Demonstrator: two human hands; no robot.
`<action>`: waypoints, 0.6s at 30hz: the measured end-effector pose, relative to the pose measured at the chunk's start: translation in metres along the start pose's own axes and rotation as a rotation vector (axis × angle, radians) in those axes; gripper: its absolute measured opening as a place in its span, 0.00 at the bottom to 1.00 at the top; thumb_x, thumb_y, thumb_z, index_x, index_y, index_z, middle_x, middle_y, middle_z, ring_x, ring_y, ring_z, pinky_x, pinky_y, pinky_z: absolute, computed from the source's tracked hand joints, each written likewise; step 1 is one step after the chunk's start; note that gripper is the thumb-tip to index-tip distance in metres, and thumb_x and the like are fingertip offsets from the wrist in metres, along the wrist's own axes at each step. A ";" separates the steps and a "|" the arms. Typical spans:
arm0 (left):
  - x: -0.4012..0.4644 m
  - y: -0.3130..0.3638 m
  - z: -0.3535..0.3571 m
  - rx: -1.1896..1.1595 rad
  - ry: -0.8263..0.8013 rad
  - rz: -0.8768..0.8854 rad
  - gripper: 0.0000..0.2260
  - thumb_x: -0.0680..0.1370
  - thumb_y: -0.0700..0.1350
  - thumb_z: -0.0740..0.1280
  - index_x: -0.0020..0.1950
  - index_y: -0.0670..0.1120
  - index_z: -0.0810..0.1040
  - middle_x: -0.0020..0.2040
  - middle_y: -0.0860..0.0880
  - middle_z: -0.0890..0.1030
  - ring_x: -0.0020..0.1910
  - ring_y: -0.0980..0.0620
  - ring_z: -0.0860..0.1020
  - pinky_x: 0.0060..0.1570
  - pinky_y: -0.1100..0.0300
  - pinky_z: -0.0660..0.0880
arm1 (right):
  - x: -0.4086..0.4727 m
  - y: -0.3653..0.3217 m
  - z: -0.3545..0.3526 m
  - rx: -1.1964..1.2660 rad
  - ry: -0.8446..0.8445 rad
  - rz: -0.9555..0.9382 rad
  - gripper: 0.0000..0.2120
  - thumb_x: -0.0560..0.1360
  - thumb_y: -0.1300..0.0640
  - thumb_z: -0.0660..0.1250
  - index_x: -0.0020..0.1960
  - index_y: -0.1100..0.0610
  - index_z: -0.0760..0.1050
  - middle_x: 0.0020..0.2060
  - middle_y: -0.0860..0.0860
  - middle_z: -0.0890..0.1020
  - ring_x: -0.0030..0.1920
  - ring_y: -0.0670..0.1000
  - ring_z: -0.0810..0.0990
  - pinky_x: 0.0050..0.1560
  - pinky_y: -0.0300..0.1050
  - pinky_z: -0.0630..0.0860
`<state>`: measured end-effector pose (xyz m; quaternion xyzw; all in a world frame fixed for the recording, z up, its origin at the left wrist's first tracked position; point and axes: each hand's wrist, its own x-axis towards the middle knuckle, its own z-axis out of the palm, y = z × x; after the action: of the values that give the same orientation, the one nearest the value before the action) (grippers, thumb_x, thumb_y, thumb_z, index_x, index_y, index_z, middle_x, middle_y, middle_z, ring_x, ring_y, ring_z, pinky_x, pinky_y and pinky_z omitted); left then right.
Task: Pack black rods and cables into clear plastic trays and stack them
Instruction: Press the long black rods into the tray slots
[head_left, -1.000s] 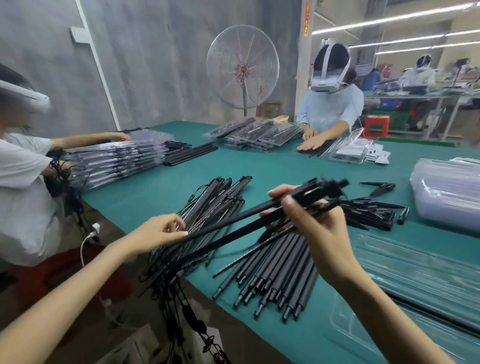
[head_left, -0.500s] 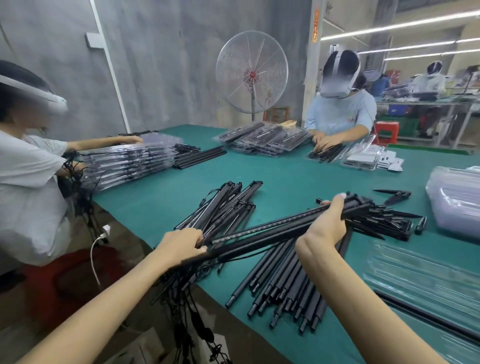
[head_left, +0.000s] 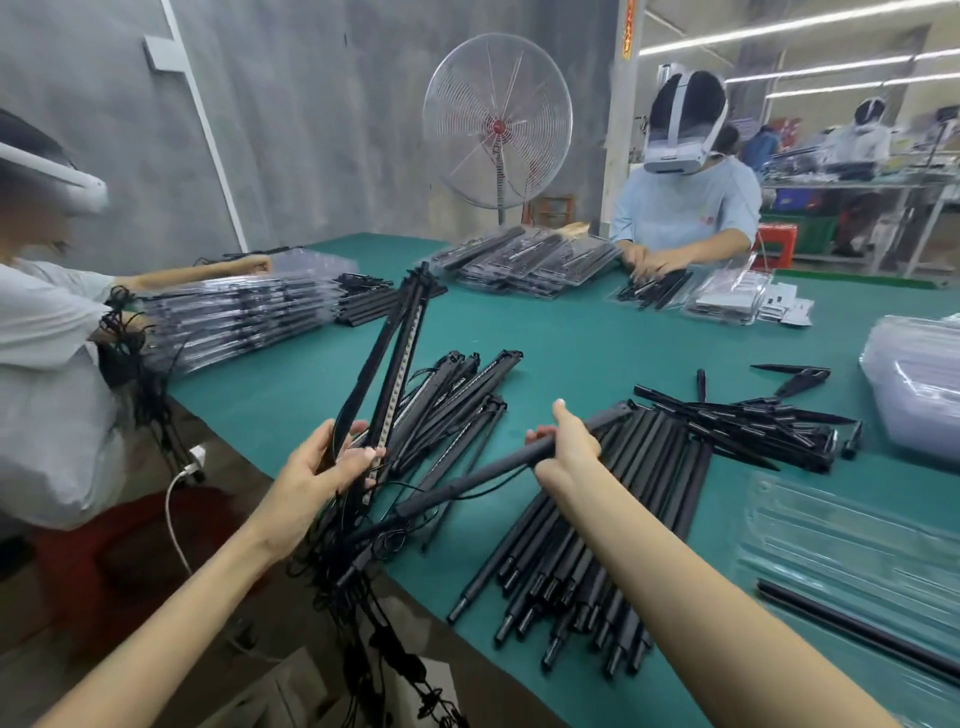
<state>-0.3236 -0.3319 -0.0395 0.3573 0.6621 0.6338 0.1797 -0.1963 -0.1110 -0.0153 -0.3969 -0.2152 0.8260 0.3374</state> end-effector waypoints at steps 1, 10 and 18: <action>0.000 0.000 0.002 0.016 0.024 0.002 0.16 0.75 0.44 0.70 0.62 0.50 0.75 0.60 0.51 0.79 0.55 0.55 0.80 0.50 0.62 0.78 | 0.003 0.003 0.007 -0.047 -0.040 -0.019 0.20 0.78 0.54 0.67 0.63 0.61 0.62 0.38 0.55 0.74 0.36 0.51 0.74 0.40 0.44 0.74; 0.001 0.005 0.002 0.094 0.033 0.105 0.12 0.75 0.43 0.71 0.57 0.51 0.79 0.59 0.56 0.81 0.60 0.58 0.77 0.59 0.59 0.74 | 0.011 0.047 -0.016 -1.429 -0.521 -0.538 0.36 0.80 0.40 0.53 0.78 0.58 0.45 0.76 0.62 0.40 0.77 0.59 0.45 0.75 0.54 0.47; -0.005 0.018 0.021 0.203 -0.082 0.232 0.17 0.73 0.64 0.67 0.60 0.64 0.76 0.66 0.56 0.69 0.65 0.56 0.72 0.60 0.66 0.72 | -0.043 0.066 0.006 -1.068 -1.033 -0.310 0.40 0.72 0.34 0.65 0.76 0.45 0.51 0.67 0.51 0.72 0.67 0.49 0.70 0.70 0.50 0.65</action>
<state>-0.3010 -0.3217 -0.0265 0.4733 0.6690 0.5651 0.0950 -0.2075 -0.1875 -0.0309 -0.0344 -0.7699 0.6336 0.0678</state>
